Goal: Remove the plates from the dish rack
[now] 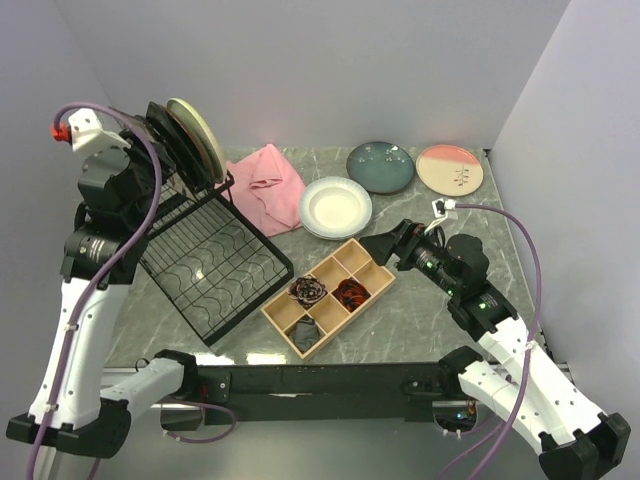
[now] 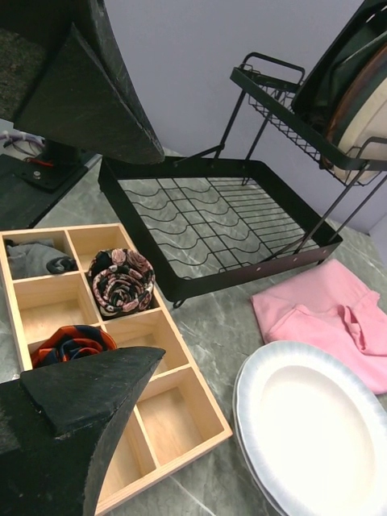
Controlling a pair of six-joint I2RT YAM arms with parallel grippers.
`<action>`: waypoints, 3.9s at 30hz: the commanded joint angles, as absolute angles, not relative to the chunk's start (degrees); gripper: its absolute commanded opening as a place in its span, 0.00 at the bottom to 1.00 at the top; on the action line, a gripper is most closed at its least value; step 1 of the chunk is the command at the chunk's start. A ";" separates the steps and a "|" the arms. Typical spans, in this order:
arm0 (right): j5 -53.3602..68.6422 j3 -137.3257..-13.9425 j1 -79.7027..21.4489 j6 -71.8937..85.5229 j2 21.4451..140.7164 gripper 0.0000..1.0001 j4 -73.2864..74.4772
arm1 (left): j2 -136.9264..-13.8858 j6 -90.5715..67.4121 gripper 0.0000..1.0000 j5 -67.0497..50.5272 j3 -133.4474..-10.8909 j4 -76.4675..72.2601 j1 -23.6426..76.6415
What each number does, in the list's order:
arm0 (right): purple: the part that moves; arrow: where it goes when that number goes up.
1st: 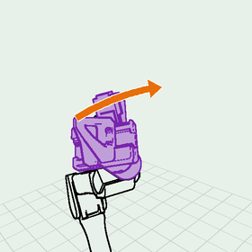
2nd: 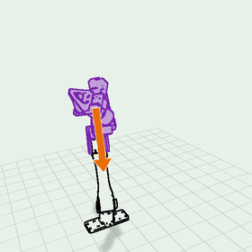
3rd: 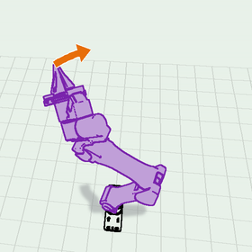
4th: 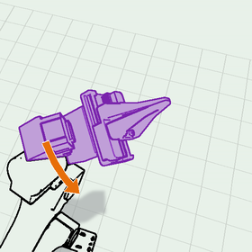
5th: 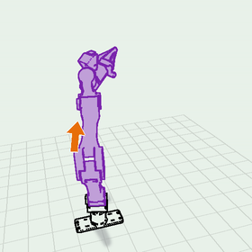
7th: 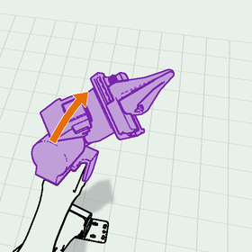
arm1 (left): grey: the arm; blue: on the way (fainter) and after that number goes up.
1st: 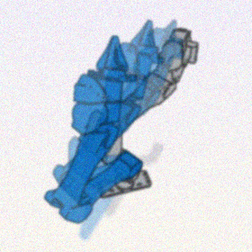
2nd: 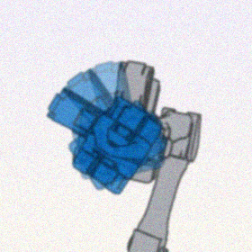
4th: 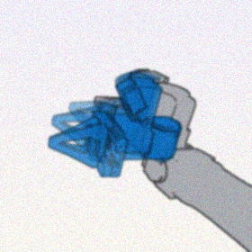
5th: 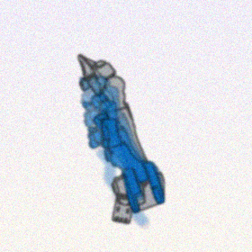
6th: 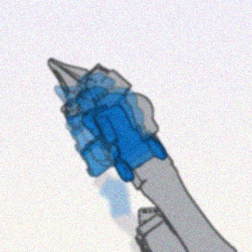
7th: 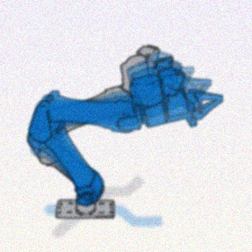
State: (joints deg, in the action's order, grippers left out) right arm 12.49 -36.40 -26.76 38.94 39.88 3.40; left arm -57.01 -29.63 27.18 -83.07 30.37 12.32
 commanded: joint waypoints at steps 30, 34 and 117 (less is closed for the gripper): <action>10.28 -37.70 -27.33 38.06 39.02 1.00 2.64 | -65.04 -26.90 0.40 33.04 -81.21 22.68 10.63; 10.37 -38.14 -27.42 37.88 39.29 1.00 3.08 | -65.04 -25.84 0.39 35.59 -82.00 22.85 10.37; 10.72 -38.58 -28.48 37.62 38.15 1.00 3.69 | -62.14 -25.14 0.25 27.60 -78.58 23.47 5.62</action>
State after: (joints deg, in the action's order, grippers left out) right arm 11.42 -36.42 -27.90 38.50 38.13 4.82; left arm -63.55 -25.34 28.32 -79.20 25.98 6.00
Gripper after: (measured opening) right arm 0.998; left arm 0.256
